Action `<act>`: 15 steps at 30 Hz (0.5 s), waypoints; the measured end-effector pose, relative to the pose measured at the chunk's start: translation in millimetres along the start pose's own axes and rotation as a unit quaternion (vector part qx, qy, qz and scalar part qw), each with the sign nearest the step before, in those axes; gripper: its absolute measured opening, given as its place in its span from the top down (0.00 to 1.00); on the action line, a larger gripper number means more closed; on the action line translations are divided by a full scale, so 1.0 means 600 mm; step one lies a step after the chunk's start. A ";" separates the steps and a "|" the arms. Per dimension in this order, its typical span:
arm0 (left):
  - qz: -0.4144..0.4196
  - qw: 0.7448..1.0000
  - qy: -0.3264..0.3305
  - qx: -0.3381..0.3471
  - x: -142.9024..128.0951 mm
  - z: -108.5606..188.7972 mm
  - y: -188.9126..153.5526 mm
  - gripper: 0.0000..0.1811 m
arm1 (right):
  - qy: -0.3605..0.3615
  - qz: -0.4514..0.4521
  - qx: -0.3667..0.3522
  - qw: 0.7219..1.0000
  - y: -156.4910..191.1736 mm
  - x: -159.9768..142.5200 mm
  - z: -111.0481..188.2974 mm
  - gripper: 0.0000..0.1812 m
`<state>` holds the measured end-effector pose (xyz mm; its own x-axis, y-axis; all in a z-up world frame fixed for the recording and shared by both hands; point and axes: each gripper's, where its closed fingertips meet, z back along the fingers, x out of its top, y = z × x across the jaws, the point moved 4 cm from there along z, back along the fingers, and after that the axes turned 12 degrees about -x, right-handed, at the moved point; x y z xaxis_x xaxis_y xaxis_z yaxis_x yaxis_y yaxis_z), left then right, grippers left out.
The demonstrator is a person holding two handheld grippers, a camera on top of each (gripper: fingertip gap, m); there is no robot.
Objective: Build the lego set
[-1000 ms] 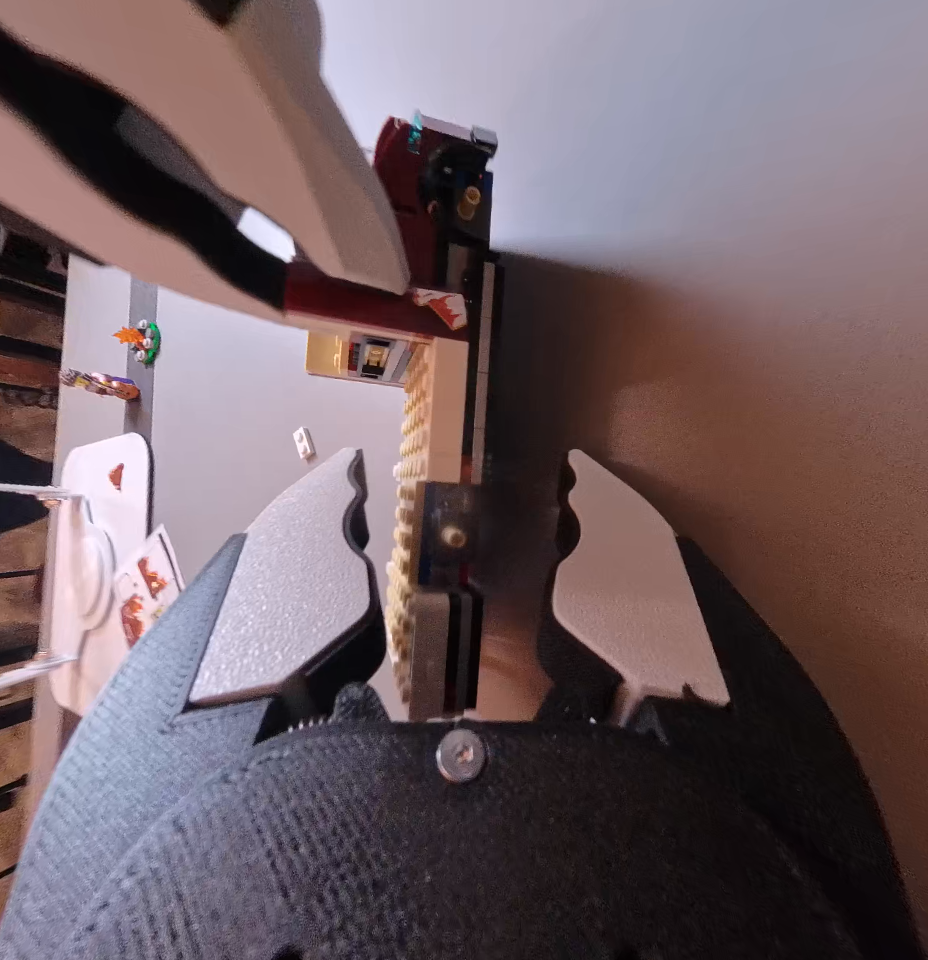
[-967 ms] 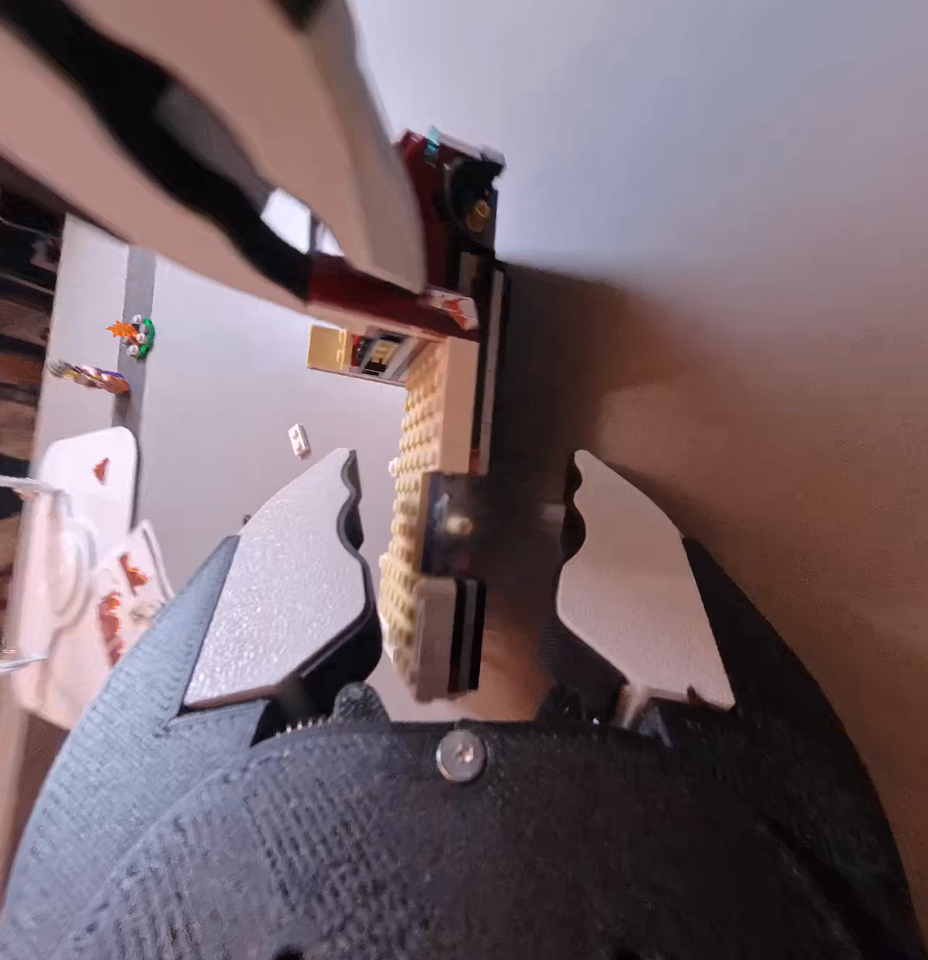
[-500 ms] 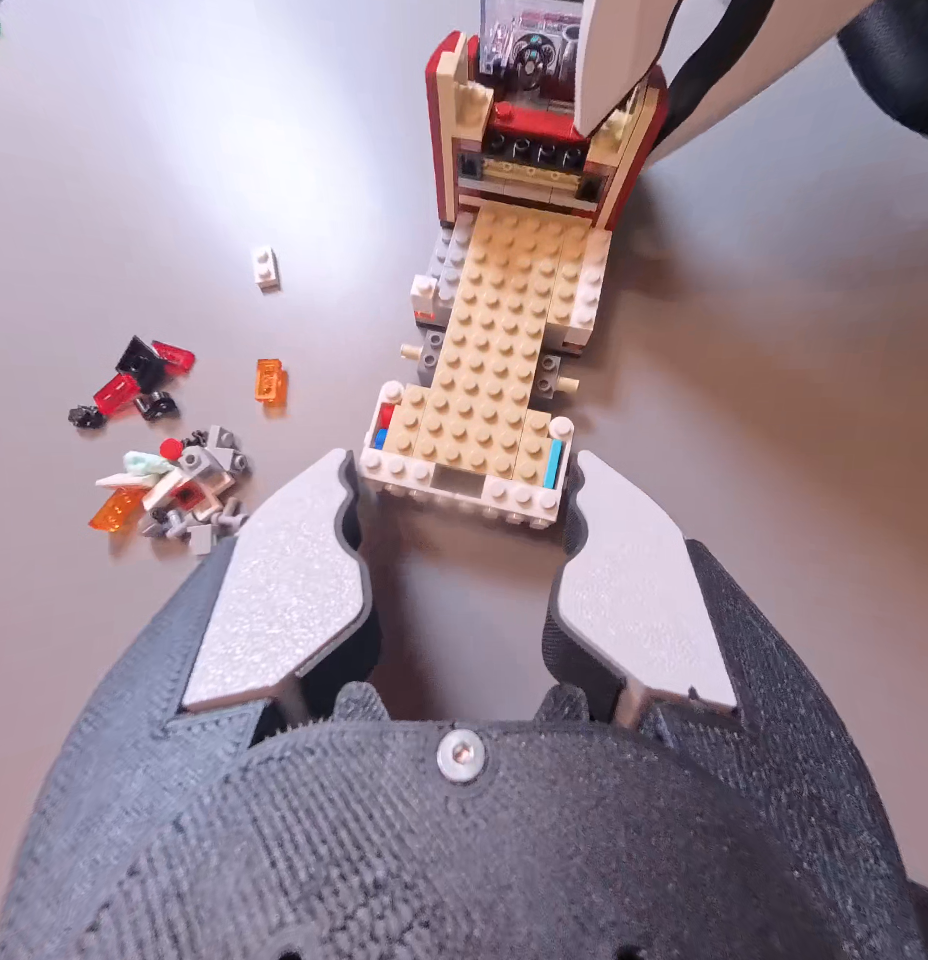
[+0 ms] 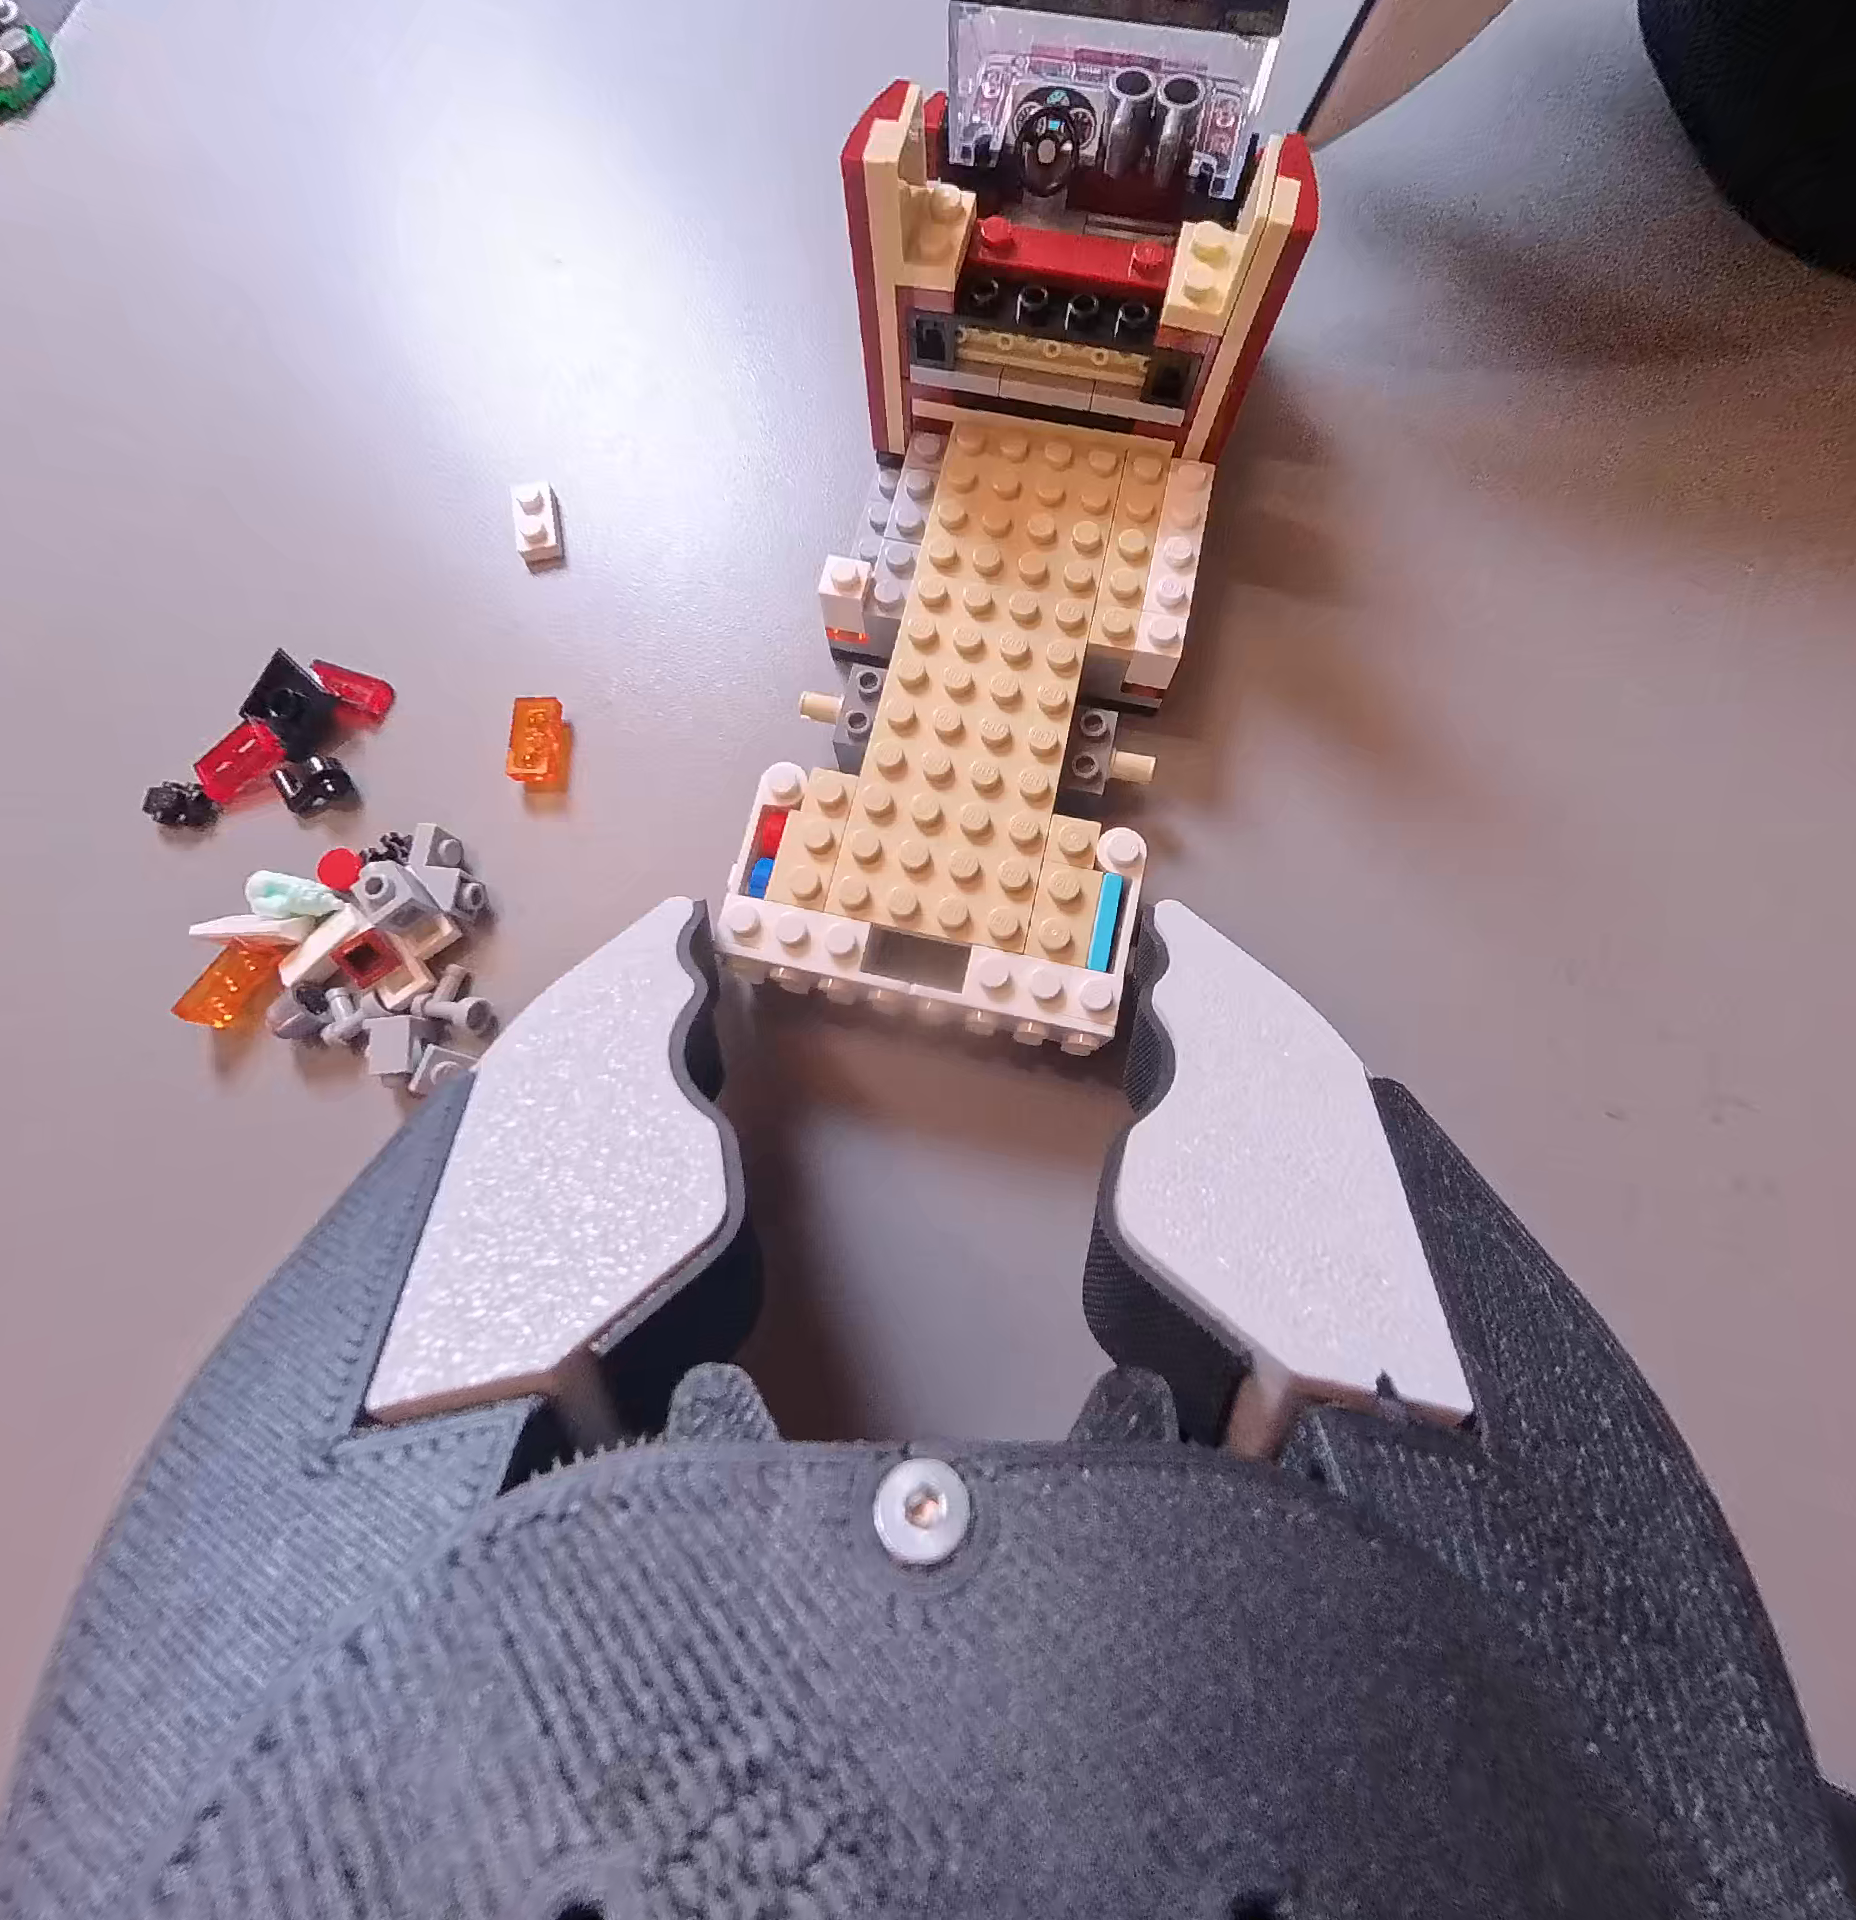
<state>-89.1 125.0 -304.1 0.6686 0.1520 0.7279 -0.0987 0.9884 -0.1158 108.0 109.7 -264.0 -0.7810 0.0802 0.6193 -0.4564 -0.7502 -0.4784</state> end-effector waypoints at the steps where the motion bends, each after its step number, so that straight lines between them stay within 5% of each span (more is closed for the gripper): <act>1: 0.000 1.000 -0.001 0.002 0.000 0.000 -0.001 0.57 | -0.005 -0.006 -0.004 1.000 0.000 -0.001 -0.004 0.74; 9: -0.009 1.000 -0.001 -0.010 0.001 -0.005 -0.016 0.57 | 0.017 0.003 -0.022 1.000 -0.035 -0.002 -0.021 0.79; 15: -0.007 1.000 -0.004 -0.003 0.005 -0.009 -0.019 0.58 | 0.012 -0.062 0.017 0.998 -0.028 0.002 -0.010 0.70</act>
<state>-81.8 114.0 -304.0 0.6647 0.1389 0.7341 -0.0851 0.9902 -0.1103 112.1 126.2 -259.2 -0.7292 0.1901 0.6573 -0.5368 -0.7547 -0.3772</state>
